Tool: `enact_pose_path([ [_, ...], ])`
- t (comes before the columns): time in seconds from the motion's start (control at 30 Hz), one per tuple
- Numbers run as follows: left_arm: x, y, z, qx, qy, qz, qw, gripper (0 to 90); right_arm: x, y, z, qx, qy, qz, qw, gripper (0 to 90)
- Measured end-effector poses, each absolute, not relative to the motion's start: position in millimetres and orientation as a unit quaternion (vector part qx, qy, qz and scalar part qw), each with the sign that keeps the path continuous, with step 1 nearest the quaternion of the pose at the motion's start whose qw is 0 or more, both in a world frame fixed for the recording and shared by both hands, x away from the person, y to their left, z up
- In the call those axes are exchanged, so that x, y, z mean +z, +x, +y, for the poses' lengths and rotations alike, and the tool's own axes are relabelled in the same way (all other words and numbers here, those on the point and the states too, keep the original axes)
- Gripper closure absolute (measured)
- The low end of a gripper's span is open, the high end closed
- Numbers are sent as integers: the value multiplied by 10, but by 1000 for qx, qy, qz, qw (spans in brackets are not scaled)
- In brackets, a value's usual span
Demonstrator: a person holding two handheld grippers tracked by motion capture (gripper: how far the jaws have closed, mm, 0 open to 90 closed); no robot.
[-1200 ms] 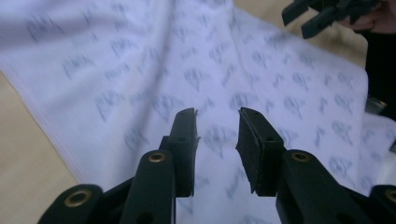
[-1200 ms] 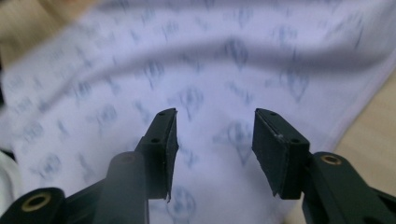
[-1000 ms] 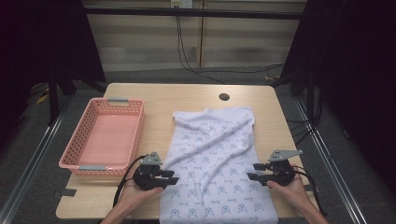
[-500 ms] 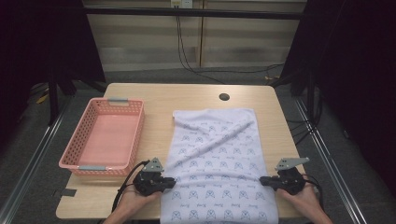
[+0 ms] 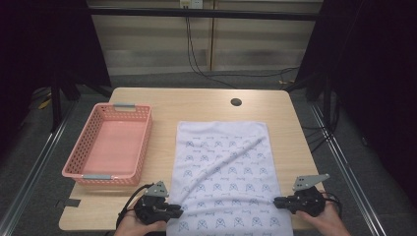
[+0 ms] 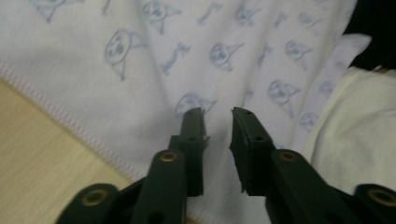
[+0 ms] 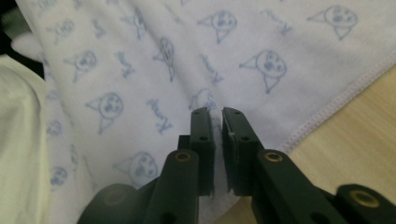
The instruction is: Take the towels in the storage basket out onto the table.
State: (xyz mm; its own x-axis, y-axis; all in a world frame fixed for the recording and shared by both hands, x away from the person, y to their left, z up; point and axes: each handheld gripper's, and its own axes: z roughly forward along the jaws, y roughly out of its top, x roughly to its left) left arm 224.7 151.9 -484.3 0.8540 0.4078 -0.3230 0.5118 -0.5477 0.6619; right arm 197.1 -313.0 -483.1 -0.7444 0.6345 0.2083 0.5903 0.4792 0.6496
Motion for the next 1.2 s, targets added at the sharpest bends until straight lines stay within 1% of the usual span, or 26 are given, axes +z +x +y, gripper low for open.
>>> enact_pose_path([
  [0.07, -4801, 2320, 1512, -54, 872, 257, 412, 626, -4795, 1995, -3155, 386, 370, 844, 43, 752],
  [0.13, -4763, 2426, 1508, -33, 870, 266, 414, 599, -4761, 2039, -3155, 394, 378, 836, 64, 685],
  [0.17, -4746, 2499, 1491, -23, 871, 273, 409, 584, -4748, 2071, -3149, 399, 382, 831, 69, 672],
  [0.23, -4733, 2625, 1454, -22, 861, 282, 422, 562, -4732, 2166, -3118, 400, 387, 827, 85, 622],
  [0.3, -4735, 2672, 1425, -15, 863, 283, 419, 539, -4731, 2222, -3100, 403, 389, 824, 83, 618],
  [0.33, -4740, 2820, 1345, -8, 864, 291, 410, 520, -4734, 2347, -3047, 403, 389, 824, 86, 584],
  [0.37, -4746, 2865, 1316, -15, 864, 290, 411, 508, -4735, 2412, -3021, 402, 392, 823, 88, 580],
  [0.43, -4758, 2956, 1255, -3, 861, 296, 413, 489, -4737, 2518, -2983, 407, 391, 821, 86, 572],
  [0.47, -4766, 2986, 1256, -7, 856, 302, 419, 487, -4736, 2579, -2963, 407, 394, 819, 91, 566],
  [0.63, -4814, 2944, 1354, -6, 853, 307, 421, 478, -4771, 2711, -2930, 406, 398, 818, 85, 555],
  [0.73, -4831, 2952, 1392, 8, 853, 313, 417, 457, -4818, 2736, -2926, 400, 400, 821, 81, 544],
  [0.8, -4857, 3007, 1395, 38, 853, 315, 414, 453, -4852, 2759, -2923, 398, 403, 820, 79, 524],
  [0.9, -4908, 3045, 1334, 55, 867, 309, 387, 478, -4935, 2817, -2906, 382, 403, 827, 86, 508],
  [0.93, -4929, 3043, 1316, 44, 870, 304, 385, 494, -4963, 2819, -2898, 373, 405, 830, 91, 508],
  [0.97, -4948, 3035, 1292, 33, 879, 291, 377, 526, -4990, 2809, -2895, 363, 403, 835, 91, 514],
  [1.0, -4958, 3014, 1276, 43, 884, 281, 372, 563, -4996, 2785, -2896, 365, 396, 837, 97, 529],
  [1.03, -4954, 2982, 1256, 64, 889, 273, 362, 591, -4990, 2771, -2902, 361, 394, 839, 101, 606],
  [1.07, -4950, 2978, 1257, 64, 890, 270, 361, 647, -4985, 2739, -2915, 356, 396, 840, 108, 677],
  [1.13, -4960, 2978, 1276, 60, 888, 270, 366, 769, -4988, 2686, -2960, 357, 400, 837, 110, 756],
  [1.17, -4961, 2975, 1282, 56, 889, 269, 367, 815, -4987, 2664, -2977, 357, 402, 836, 107, 801],
  [1.2, -4964, 2969, 1290, 51, 889, 265, 370, 846, -4980, 2643, -2980, 353, 405, 837, 106, 828],
])
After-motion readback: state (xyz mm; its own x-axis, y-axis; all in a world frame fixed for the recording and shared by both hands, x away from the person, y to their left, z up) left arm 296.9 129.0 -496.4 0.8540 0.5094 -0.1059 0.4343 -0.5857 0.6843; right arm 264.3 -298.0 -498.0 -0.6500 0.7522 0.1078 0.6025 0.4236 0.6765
